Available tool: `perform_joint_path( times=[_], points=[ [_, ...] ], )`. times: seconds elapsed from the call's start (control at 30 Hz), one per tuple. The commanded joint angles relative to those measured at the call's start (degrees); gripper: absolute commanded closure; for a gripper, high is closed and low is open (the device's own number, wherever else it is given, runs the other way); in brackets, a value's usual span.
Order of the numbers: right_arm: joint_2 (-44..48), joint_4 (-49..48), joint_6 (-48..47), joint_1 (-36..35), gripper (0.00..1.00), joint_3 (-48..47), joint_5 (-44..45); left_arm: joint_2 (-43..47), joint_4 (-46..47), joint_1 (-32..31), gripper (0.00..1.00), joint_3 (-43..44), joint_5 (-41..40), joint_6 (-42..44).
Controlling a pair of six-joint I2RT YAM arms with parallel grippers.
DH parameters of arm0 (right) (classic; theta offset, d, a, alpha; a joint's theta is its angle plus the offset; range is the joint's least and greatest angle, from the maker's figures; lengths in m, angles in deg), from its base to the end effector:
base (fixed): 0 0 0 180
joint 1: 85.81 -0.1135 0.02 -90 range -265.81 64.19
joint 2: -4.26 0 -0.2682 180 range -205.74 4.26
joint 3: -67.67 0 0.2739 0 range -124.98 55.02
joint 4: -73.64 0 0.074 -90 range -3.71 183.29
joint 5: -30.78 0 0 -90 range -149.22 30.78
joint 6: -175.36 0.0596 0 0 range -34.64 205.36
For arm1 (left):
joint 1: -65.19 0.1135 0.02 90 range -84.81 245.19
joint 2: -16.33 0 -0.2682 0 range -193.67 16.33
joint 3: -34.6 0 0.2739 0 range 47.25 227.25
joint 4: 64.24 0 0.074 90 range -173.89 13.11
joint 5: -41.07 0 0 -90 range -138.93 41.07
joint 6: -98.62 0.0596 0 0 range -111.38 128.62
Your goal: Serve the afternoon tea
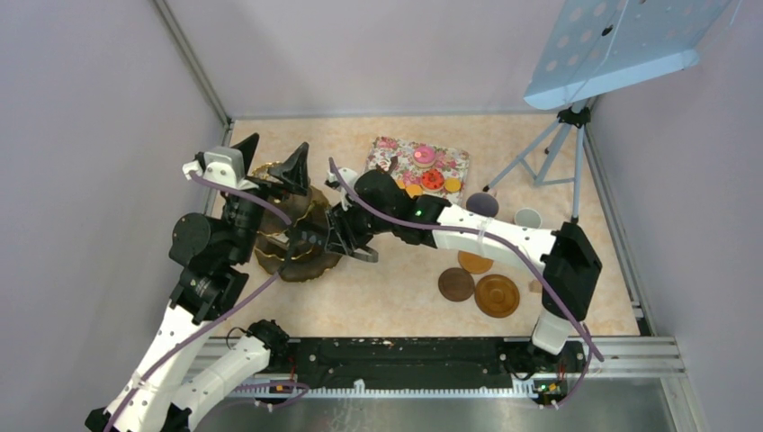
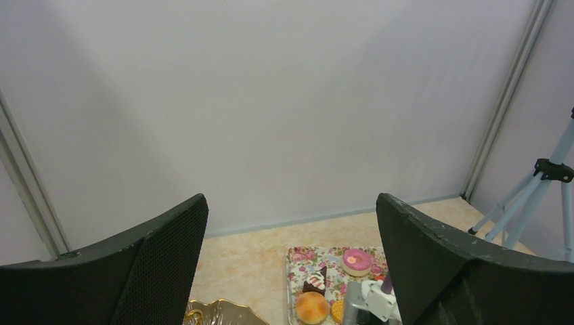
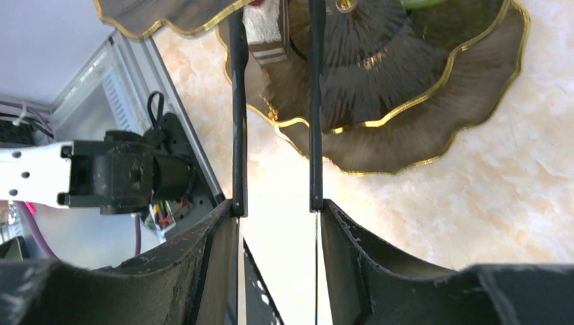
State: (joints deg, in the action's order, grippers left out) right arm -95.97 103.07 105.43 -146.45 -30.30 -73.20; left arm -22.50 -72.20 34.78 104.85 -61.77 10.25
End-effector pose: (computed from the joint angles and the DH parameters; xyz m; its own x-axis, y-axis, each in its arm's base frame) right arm 0.2098 0.4023 0.2974 -0.5667 -0.3283 -0.7557 -0.8007 0.4357 0.4112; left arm 0.1499 -0.0726 0.4770 0.3522 -0.1746 -0.9195 0.3078 0.9494 -0.0623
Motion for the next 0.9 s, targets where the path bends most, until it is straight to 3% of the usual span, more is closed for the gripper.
perform_joint_path(
  times=[0.0, 0.5, 0.7, 0.87],
  points=[
    [5.5, 0.4, -1.0, -0.8, 0.54, 2.6, 2.5, -0.7, 2.3, 0.3, 0.01, -0.2, 0.8, -0.3],
    [22.6, 6.4, -4.9, 0.7, 0.56, 13.9, 16.7, -0.8, 2.4, 0.3, 0.01, -0.2, 1.0, -0.4],
    [24.3, 6.1, -1.6, 9.0, 0.57, 16.9, 19.6, -0.9, 2.4, 0.3, 0.01, -0.2, 1.3, -0.7],
    [18.4, 3.9, 6.3, 16.4, 0.57, 14.6, 20.1, -1.2, 2.3, 0.3, 0.01, -0.2, 2.1, -1.3]
  ],
)
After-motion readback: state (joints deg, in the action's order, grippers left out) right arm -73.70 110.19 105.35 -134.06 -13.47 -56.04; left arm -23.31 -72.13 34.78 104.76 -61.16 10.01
